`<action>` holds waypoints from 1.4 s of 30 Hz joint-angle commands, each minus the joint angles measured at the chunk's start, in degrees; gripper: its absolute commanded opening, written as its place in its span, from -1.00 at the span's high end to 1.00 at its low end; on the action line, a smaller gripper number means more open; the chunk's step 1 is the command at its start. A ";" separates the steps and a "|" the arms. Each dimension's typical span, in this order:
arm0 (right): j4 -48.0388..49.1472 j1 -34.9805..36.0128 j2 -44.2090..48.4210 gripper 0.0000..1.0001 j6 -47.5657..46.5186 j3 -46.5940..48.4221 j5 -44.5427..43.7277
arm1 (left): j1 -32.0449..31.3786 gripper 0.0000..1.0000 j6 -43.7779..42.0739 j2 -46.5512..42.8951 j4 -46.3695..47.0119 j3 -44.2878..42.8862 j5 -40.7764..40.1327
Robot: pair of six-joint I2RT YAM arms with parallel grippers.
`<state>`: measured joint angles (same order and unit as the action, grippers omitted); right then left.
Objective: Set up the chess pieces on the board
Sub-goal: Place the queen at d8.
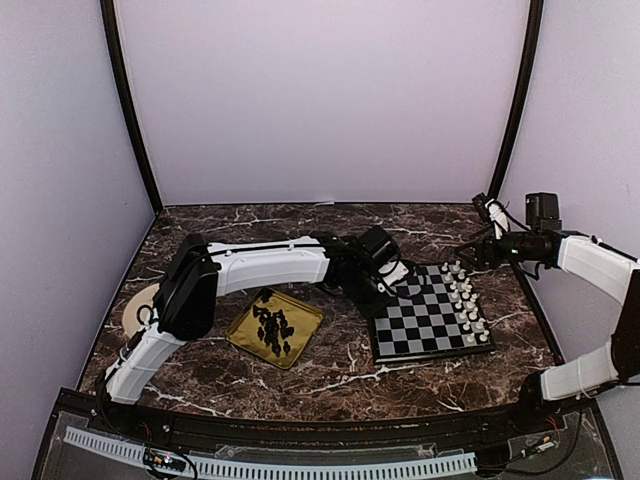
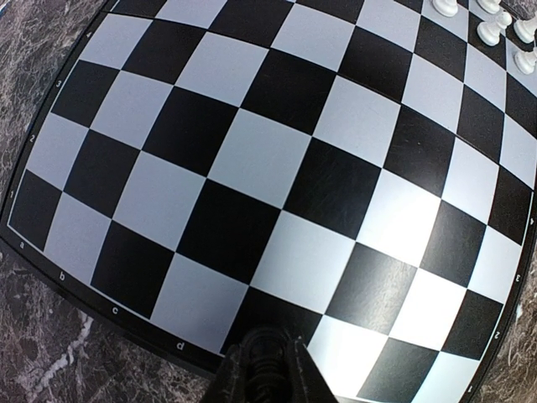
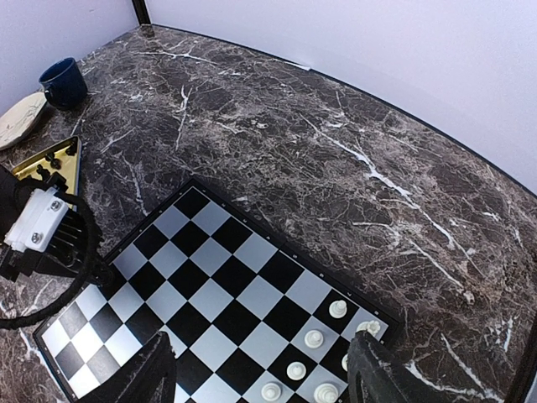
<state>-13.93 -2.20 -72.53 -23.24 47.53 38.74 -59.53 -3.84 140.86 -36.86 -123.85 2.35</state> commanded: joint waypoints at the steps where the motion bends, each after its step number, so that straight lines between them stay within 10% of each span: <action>1: 0.29 -0.09 -0.25 -0.40 -0.30 -0.03 -0.24 | -0.32 0.68 0.36 0.32 0.33 -1.81 0.21; 19: 0.18 -0.07 -0.94 -0.39 -0.31 0.11 -0.14 | -0.33 0.67 0.32 1.25 -0.32 -2.31 1.21; 32: -0.03 0.07 -1.56 -0.40 -0.39 0.34 -0.16 | -0.41 0.11 -0.45 -8.34 -6.75 -2.60 -5.15; 40: -0.99 0.15 -2.49 -0.45 -0.57 1.17 -0.23 | -0.33 -0.14 -4.49 -28.54 -5.82 18.24 -3.76; 42: -1.03 0.24 -2.45 -0.45 -0.66 1.19 -0.38 | -0.13 -0.65 -2.62 -33.65 -3.42 23.94 -8.76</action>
<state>-14.72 -2.20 -74.81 -23.44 47.57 38.70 -59.53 -7.05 117.78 -42.72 -108.44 -0.67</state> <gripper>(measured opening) 0.724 0.602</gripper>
